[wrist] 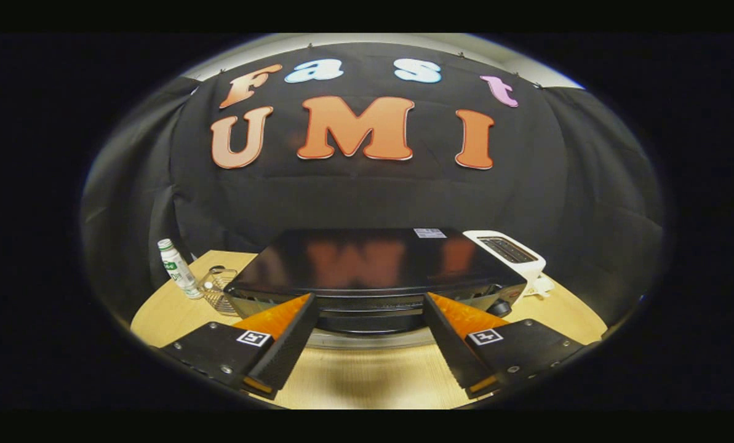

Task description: Open the toaster oven, put the food inside, and close the toaster oven door.

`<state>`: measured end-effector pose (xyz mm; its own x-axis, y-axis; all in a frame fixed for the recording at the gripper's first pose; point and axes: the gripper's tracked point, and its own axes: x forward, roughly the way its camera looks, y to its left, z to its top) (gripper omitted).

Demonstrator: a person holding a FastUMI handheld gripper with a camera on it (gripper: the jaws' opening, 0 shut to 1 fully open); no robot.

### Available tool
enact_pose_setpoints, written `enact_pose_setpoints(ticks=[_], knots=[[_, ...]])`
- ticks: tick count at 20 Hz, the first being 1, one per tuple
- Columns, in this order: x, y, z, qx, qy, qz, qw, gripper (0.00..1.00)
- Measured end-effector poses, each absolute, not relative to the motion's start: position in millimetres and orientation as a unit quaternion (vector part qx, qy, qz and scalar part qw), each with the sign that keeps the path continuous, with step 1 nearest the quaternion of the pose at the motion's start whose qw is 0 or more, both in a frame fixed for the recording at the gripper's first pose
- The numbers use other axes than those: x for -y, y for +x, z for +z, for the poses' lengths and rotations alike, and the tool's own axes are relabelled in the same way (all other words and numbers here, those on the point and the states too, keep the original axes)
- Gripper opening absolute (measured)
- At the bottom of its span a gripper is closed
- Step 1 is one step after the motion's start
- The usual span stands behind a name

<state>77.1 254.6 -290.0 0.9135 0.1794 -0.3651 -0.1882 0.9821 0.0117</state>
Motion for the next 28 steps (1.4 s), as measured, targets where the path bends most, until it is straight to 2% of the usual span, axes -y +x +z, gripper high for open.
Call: enact_pose_setpoints(ticks=[7,16,28], knots=[[-240.6,20.8,-311.9,-0.218,-0.017,0.101,0.971,1.00],[-225.7,-46.6,-380.8,-0.299,-0.008,0.102,0.949,1.00],[-226.0,-74.6,-460.5,-0.378,-0.028,0.102,0.920,1.00]])
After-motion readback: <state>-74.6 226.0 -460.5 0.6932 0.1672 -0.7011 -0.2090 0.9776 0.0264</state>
